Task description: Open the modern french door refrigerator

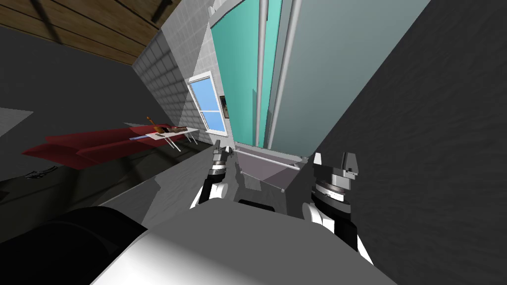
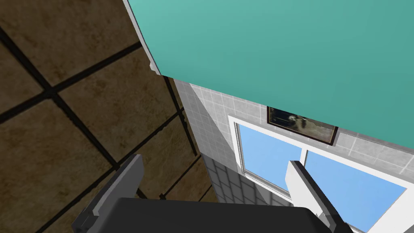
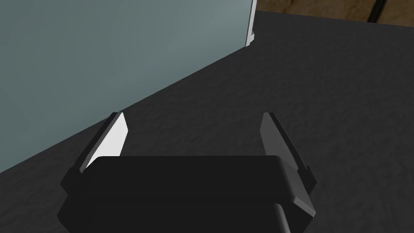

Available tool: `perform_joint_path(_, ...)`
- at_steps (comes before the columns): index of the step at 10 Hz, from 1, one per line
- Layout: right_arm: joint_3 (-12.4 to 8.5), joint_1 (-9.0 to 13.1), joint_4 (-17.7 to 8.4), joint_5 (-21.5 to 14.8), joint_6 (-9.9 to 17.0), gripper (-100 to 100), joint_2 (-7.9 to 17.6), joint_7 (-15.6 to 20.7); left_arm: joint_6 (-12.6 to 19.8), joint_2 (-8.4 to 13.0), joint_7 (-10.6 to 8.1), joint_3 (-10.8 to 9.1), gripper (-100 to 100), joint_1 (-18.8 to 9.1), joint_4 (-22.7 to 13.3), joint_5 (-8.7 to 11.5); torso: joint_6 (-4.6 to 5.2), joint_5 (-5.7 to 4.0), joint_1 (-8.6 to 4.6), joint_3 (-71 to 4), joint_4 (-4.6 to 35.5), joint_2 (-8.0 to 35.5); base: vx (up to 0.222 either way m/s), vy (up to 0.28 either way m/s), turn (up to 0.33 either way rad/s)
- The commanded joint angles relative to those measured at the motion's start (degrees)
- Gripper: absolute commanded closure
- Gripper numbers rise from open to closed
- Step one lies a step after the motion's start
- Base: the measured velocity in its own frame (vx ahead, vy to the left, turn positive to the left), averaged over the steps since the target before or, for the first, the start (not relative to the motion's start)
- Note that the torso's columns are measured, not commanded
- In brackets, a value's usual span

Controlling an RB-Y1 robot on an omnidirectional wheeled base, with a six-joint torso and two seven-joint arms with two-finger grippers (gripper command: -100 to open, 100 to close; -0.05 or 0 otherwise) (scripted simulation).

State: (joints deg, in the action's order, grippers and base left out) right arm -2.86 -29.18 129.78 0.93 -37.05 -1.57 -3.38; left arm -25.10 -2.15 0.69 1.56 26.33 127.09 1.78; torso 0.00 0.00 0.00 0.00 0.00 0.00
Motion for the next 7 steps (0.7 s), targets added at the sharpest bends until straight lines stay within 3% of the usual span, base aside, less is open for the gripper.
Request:
perform_joint_path(1, 0.0, 0.0, 0.0, 0.0, 0.0, 0, 0.0, 0.0, 0.0, 0.0, 0.0, 0.0, 0, 0.0, 0.0, 0.0, 0.0, 0.0, 0.0, -4.7, 2.3, 2.3, 0.0, 0.0, 0.0)
perform_joint_path(7, 0.0, 0.0, 0.0, 0.0, 0.0, 0, 0.0, 0.0, 0.0, 0.0, 0.0, 0.0, 0, 0.0, 0.0, 0.0, 0.0, 0.0, 0.0, -53.8, 26.9, 26.9, 0.0, 0.0, 0.0)
